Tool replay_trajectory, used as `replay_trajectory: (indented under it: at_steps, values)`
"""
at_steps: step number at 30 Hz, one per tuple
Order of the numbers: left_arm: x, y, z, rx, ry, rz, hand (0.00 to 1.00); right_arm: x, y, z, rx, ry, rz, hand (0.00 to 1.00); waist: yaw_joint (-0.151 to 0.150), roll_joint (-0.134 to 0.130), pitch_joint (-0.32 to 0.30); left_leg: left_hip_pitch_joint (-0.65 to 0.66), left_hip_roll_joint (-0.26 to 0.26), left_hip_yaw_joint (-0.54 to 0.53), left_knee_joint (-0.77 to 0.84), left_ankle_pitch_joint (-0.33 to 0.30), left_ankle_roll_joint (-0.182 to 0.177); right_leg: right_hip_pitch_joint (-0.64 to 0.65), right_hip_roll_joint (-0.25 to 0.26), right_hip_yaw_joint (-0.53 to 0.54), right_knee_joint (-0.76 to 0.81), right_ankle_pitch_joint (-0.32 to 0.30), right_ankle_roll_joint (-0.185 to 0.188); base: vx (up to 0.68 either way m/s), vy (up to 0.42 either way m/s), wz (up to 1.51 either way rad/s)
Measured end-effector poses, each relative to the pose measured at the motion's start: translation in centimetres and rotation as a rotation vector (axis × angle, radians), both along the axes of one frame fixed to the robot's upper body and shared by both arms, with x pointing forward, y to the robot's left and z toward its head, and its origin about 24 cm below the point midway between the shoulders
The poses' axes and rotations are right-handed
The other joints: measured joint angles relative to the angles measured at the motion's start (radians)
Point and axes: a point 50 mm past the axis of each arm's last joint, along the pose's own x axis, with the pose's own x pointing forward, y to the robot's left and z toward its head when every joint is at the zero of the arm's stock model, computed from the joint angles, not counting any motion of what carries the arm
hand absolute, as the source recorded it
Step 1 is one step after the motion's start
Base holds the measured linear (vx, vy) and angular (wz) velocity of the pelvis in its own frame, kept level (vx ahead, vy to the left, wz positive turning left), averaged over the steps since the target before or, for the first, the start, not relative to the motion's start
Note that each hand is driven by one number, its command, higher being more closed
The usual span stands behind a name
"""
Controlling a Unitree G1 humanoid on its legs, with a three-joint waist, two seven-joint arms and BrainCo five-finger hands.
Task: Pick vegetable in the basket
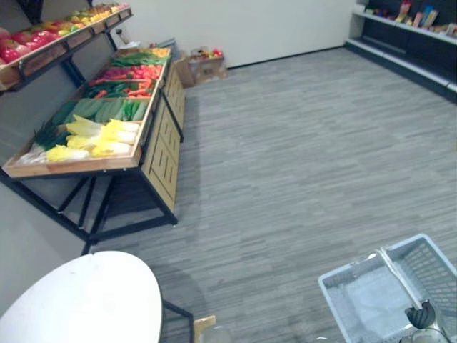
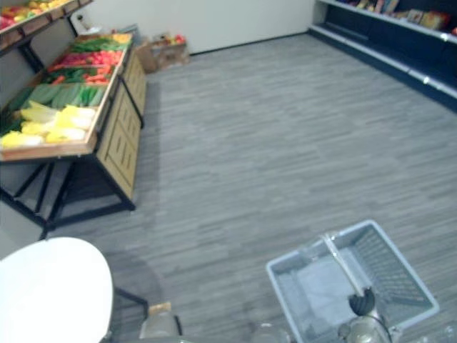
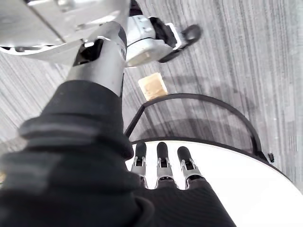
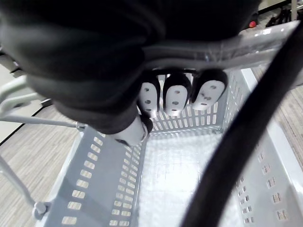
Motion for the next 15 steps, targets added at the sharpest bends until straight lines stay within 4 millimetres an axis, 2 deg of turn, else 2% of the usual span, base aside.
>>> replay_trajectory:
  at_steps: [2,3,4,5,6,8,9,10,11,12,14,15]
  values:
    - [-0.2,-0.6,-0.2,-0.019,0.013,-0.006,0.0,0.2,0.0,0.1,-0.003,-0.011,0.005,1.0,0.004,0.007,0.003,0.02,-0.033,-0.011,-0.294,0.023,0.01,0.003,0.017,0.0,0.006,0.0,0.001,0.22,0.097,-0.22]
    - [-0.1,-0.7,-0.2,-0.021,0.011,-0.007,0.0,0.3,-0.1,0.2,-0.009,-0.016,0.004,1.0,0.004,0.012,0.004,0.024,-0.033,-0.012,-0.345,0.023,0.009,0.007,0.023,0.002,0.007,0.0,0.001,0.28,0.153,-0.31]
    - [0.1,-0.9,-0.2,-0.027,0.006,-0.007,0.0,0.6,-0.3,0.6,-0.026,-0.027,0.017,1.0,0.005,0.03,0.012,0.031,-0.02,-0.016,-0.401,0.004,0.002,0.019,0.04,0.015,0.006,-0.005,0.01,0.4,0.27,-0.41]
    - [-0.1,-1.0,-0.3,-0.025,0.015,-0.012,0.0,0.9,-0.2,0.7,-0.028,-0.036,0.024,1.0,0.01,0.036,0.022,0.025,-0.011,-0.019,-0.36,0.03,0.012,0.036,0.044,0.043,0.005,-0.017,0.028,0.42,0.292,-0.51]
    - [-0.1,-1.0,-0.3,-0.021,0.018,-0.02,0.0,1.0,0.1,0.6,-0.023,-0.036,0.034,1.0,0.018,0.032,0.02,0.02,-0.013,-0.007,-0.331,0.029,0.012,0.041,0.038,0.057,-0.005,-0.017,0.031,0.48,0.305,-0.59]
    - [0.3,-1.4,-0.3,-0.021,0.008,-0.027,0.0,1.7,0.6,0.6,-0.017,-0.048,0.059,1.0,0.022,0.027,0.013,-0.007,-0.022,0.032,-0.247,0.011,0.039,0.059,0.008,0.084,-0.054,-0.011,0.053,0.33,0.192,-0.46]
    - [0.4,-1.6,-0.4,-0.026,0.006,-0.026,0.0,2.2,1.0,0.6,-0.011,-0.056,0.076,1.0,0.022,0.013,0.01,-0.02,-0.045,0.059,-0.196,-0.032,0.083,0.064,-0.025,0.104,-0.069,-0.018,0.069,0.39,0.262,-0.34]
    - [0.2,-1.6,-0.4,-0.028,0.013,-0.022,0.0,2.5,1.3,0.5,-0.006,-0.053,0.094,1.0,0.024,-0.015,-0.005,-0.02,-0.082,0.082,-0.163,-0.079,0.104,0.063,-0.067,0.119,-0.071,-0.024,0.081,0.49,0.297,-0.27]
    - [0.0,-1.1,-0.3,-0.012,0.024,-0.02,0.0,2.4,1.5,0.4,0.001,-0.044,0.105,1.0,0.023,-0.034,-0.022,-0.016,-0.121,0.1,-0.148,-0.116,0.125,0.062,-0.109,0.131,-0.051,-0.005,0.114,0.51,0.292,-0.1]
    - [0.0,-1.1,-0.3,-0.009,0.024,-0.019,0.0,2.5,1.5,0.4,-0.002,-0.041,0.111,1.0,0.024,-0.042,-0.026,-0.007,-0.138,0.106,-0.149,-0.127,0.127,0.05,-0.128,0.145,-0.018,0.004,0.128,0.47,0.233,0.01]
    - [-0.1,-1.0,-0.3,-0.004,0.024,-0.021,0.0,3.1,1.5,0.7,-0.016,-0.051,0.121,1.0,0.027,-0.057,-0.028,0.041,-0.176,0.133,-0.154,-0.149,0.158,-0.021,-0.175,0.197,0.171,0.022,0.139,0.43,0.211,0.02]
    - [-0.1,-0.9,-0.3,-0.001,0.026,-0.027,0.0,3.4,1.5,0.8,-0.026,-0.056,0.131,1.0,0.026,-0.064,-0.032,0.075,-0.196,0.14,-0.156,-0.177,0.168,-0.094,-0.204,0.219,0.348,0.076,0.159,0.45,0.204,0.09]
